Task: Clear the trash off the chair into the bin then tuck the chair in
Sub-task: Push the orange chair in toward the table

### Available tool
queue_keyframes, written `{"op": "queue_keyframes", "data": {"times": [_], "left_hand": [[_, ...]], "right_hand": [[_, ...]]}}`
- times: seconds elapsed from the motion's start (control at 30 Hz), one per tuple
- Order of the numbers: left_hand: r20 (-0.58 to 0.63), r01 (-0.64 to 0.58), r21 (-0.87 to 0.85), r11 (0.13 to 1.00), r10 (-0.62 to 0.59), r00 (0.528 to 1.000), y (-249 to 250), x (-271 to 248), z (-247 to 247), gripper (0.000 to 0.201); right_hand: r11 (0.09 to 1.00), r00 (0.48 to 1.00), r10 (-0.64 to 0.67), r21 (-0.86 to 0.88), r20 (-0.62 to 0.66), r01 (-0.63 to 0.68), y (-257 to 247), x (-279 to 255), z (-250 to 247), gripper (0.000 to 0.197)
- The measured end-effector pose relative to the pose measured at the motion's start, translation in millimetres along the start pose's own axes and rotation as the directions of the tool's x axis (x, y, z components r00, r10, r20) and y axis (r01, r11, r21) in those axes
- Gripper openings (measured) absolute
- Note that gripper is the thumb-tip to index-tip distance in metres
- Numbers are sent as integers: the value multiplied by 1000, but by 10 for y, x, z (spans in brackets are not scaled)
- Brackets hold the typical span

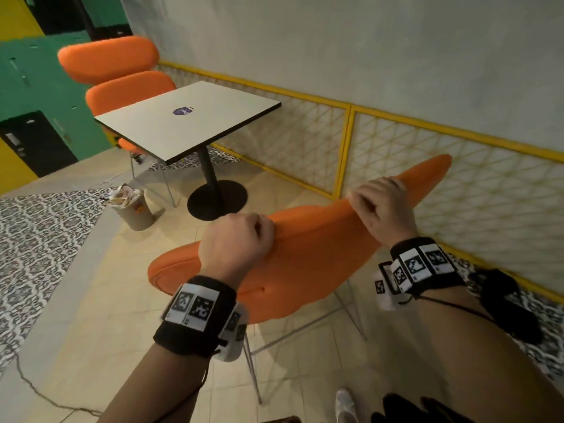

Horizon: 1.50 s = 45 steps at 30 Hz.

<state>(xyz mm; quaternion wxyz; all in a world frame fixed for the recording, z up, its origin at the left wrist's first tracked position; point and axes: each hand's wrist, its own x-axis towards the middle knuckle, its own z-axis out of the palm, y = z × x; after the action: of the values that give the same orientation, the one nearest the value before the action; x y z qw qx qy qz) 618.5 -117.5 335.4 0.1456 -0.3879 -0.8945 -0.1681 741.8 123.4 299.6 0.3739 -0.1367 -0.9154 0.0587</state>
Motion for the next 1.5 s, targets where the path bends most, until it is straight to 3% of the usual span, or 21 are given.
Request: {"op": "queue_keyframes", "data": {"times": [0.17, 0.27, 0.53, 0.67, 0.93, 1.1, 1.3, 1.5], "left_hand": [[-72, -69, 2, 998, 69, 995, -99, 64, -25, 42], [-85, -50, 22, 999, 51, 995, -250, 143, -23, 41], [-238, 98, 8, 995, -94, 967, -750, 535, 126, 39], [-358, 202, -58, 978, -209, 910, -681, 652, 297, 46], [-394, 301, 24, 953, -268, 879, -307, 1021, 587, 45], [-399, 324, 28, 946, -287, 871, -197, 1334, 718, 42], [-405, 322, 22, 947, -286, 869, -344, 1770, 889, 39], [-428, 293, 48, 955, -245, 870, -718, 2234, 1013, 46]], "right_hand": [[999, 998, 8, -44, -57, -11, 167, 41, 0, 43], [998, 998, -8, -61, -65, 4, 311, 147, 44, 46], [982, 974, -187, -14, -125, 187, 365, 593, 414, 48], [977, 966, -207, 24, -157, 214, 443, 754, 574, 46], [970, 962, -232, 33, -141, 239, 930, 1134, 734, 41], [980, 984, -163, 107, -73, 170, 1170, 1421, 866, 31], [994, 998, -45, 96, -47, 50, 1199, 1849, 1090, 36], [991, 995, -97, 97, -2, 97, 1181, 2208, 1454, 37]]}}
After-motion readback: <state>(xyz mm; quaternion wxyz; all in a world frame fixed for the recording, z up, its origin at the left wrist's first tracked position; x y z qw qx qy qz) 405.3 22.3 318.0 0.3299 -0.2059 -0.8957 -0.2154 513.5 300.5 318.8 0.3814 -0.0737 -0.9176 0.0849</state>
